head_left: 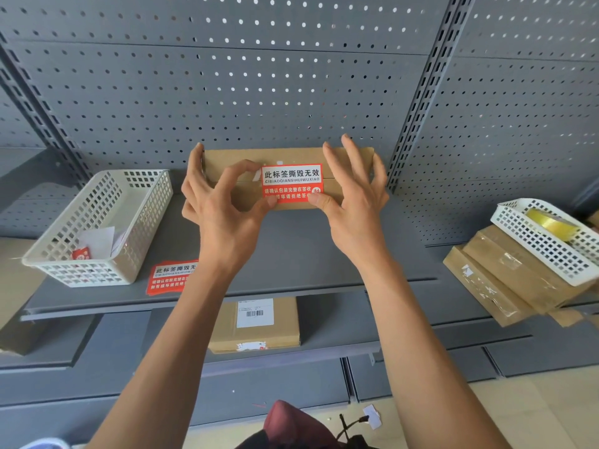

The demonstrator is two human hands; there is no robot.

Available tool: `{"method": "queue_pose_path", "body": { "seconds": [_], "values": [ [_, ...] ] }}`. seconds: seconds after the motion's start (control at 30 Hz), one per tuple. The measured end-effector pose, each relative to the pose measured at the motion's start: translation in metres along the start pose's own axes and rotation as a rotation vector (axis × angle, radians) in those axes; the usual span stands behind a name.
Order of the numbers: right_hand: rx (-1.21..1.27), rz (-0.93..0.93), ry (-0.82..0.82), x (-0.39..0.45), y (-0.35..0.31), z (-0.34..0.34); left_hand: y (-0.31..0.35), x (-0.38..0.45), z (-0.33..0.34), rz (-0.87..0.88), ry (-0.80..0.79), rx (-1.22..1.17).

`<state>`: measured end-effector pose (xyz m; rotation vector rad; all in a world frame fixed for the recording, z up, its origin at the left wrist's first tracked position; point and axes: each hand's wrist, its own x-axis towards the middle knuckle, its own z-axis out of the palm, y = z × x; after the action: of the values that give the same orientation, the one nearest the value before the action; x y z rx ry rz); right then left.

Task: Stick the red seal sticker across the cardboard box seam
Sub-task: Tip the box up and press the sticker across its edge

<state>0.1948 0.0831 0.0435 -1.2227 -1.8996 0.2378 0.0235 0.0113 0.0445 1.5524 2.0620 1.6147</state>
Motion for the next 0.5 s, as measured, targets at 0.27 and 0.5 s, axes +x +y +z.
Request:
{"method": "queue_pose_path", "body": {
  "seconds": [0.27,0.5],
  "values": [
    [0.088,-0.010,-0.006,-0.002,0.005,-0.005,-0.002,0.002,-0.009,0.018,-0.046,-0.037],
    [0.148,0.029,0.020,-0.002,-0.001,-0.008,0.002,-0.001,-0.010,-0.010,-0.040,-0.084]
  ]
}}
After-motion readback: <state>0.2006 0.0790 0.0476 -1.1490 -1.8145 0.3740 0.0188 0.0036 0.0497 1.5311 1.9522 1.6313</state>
